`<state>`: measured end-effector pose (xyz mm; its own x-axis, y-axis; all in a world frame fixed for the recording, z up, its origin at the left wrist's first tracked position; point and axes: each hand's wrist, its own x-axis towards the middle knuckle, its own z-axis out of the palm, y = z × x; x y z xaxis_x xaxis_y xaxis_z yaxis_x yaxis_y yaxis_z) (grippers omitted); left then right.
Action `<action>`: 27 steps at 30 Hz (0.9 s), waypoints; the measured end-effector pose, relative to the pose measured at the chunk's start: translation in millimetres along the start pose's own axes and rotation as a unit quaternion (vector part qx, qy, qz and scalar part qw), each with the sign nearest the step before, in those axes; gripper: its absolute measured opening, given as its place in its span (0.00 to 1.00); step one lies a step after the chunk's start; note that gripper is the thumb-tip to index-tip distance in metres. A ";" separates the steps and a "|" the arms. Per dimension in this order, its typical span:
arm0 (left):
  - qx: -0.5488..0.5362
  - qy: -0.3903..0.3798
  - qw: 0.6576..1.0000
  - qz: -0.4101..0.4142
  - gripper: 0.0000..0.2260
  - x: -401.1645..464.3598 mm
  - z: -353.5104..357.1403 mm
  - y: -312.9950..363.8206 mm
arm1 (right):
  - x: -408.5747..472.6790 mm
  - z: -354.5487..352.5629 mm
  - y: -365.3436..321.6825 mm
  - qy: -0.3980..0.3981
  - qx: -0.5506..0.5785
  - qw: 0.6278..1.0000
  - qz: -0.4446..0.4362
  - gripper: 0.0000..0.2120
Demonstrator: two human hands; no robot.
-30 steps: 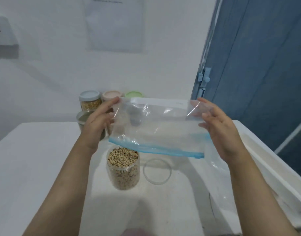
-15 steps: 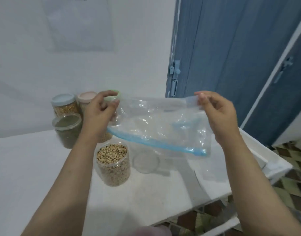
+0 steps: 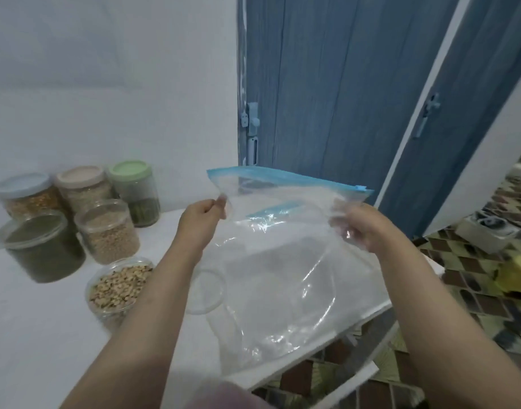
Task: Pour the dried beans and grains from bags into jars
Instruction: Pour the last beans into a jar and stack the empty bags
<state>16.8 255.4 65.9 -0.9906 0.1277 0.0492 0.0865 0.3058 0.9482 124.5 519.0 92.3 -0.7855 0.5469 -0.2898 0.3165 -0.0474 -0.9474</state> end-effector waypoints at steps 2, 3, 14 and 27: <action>-0.014 0.021 0.999 -0.033 0.18 11.3 23.2 -8.4 | 12.7 -10.2 7.3 0.019 -0.008 0.999 -0.027 0.15; -0.036 0.029 0.997 -0.058 0.17 17.2 33.7 -12.5 | 19.0 -14.5 9.5 0.016 -0.014 0.999 -0.041 0.22; -0.226 0.037 0.959 -0.170 0.15 26.2 115.1 -36.3 | 109.4 -52.5 42.0 -0.032 -0.142 0.973 -0.177 0.07; 0.015 0.113 0.990 -0.086 0.15 25.1 167.8 -76.2 | 174.9 -73.9 57.5 -0.063 -0.164 0.973 -0.152 0.10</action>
<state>3.1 393.6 -57.8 -0.9890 -0.1425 -0.0388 -0.0848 0.3328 0.9392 44.6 673.7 -2.8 -0.9215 0.3866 -0.0370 0.1964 0.3817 -0.9032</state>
